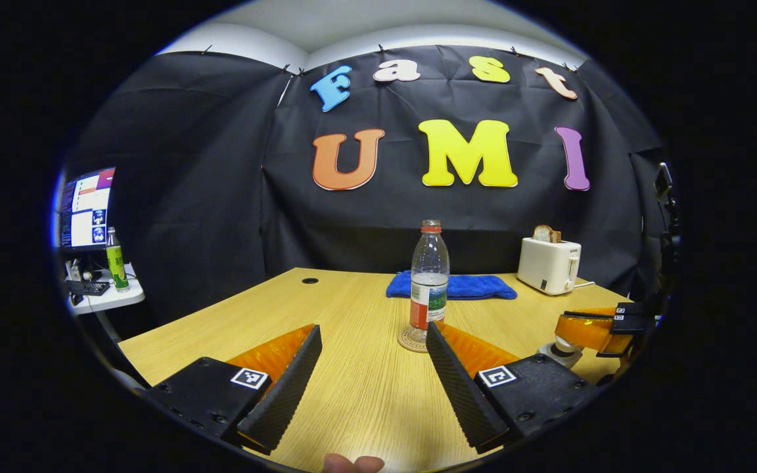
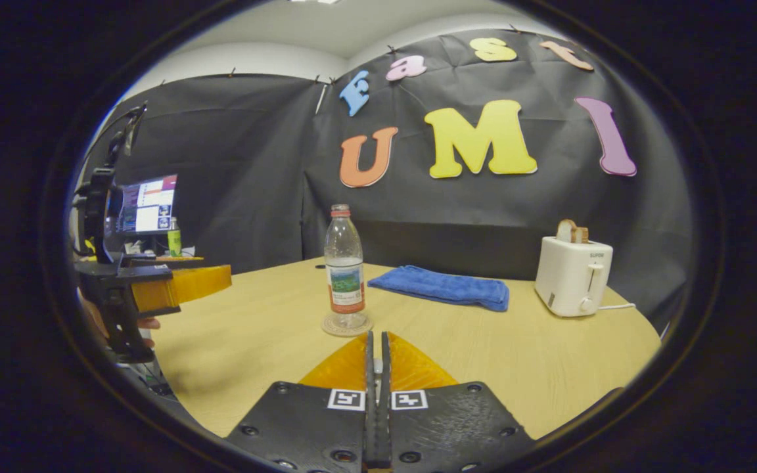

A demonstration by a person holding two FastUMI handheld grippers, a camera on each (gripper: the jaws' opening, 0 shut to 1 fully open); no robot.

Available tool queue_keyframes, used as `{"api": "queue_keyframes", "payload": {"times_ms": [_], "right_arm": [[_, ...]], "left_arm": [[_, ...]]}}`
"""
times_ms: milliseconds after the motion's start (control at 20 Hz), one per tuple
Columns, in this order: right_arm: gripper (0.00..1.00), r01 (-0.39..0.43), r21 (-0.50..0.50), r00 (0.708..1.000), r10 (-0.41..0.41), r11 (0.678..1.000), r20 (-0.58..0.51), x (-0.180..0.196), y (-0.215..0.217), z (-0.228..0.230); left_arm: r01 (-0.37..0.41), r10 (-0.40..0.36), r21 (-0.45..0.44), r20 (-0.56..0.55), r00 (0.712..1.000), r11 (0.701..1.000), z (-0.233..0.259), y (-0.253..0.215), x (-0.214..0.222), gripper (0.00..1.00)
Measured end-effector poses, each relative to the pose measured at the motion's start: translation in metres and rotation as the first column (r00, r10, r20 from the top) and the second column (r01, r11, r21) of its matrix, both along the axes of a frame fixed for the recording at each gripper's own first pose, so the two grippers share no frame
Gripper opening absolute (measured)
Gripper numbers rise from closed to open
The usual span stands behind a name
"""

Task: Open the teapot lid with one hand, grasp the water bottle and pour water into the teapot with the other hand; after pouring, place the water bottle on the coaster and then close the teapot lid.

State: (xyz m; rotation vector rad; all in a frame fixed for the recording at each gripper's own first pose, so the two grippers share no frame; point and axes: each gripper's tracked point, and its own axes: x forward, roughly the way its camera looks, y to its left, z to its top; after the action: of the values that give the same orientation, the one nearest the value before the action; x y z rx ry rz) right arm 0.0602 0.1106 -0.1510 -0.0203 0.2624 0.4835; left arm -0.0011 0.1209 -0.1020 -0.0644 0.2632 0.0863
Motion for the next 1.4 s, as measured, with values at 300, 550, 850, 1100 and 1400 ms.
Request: {"api": "queue_keyframes", "payload": {"times_ms": [300, 550, 850, 1100, 1400], "right_arm": [[0.00, 0.013, 0.012, 1.000, -0.013, 1.000, -0.027, 0.003, -0.004, -0.012], [0.00, 0.023, 0.022, 0.999, -0.022, 0.999, -0.038, 0.001, -0.004, -0.018], [0.38, 0.099, 0.076, 0.995, -0.097, 0.992, -0.031, -0.001, -0.020, -0.004], [0.95, 0.284, 0.081, 0.959, -0.285, 0.955, 0.005, -0.008, -0.079, 0.035], [0.95, 0.453, -0.014, 0.883, -0.446, 0.891, 0.145, -0.046, -0.138, 0.083]], "left_arm": [[-0.011, 0.011, -0.019, 0.008, 1.000, 1.000, 0.004, 0.005, -0.001, 1.00], [-0.017, 0.017, -0.020, 0.002, 1.000, 1.000, 0.002, 0.005, 0.000, 1.00], [0.008, -0.007, -0.014, 0.032, 0.999, 1.000, 0.018, -0.015, 0.002, 1.00], [0.043, -0.041, -0.031, 0.075, 0.996, 0.999, 0.043, -0.049, 0.007, 1.00], [0.066, -0.071, 0.053, 0.096, 0.993, 0.996, 0.055, -0.071, -0.007, 1.00]]}}
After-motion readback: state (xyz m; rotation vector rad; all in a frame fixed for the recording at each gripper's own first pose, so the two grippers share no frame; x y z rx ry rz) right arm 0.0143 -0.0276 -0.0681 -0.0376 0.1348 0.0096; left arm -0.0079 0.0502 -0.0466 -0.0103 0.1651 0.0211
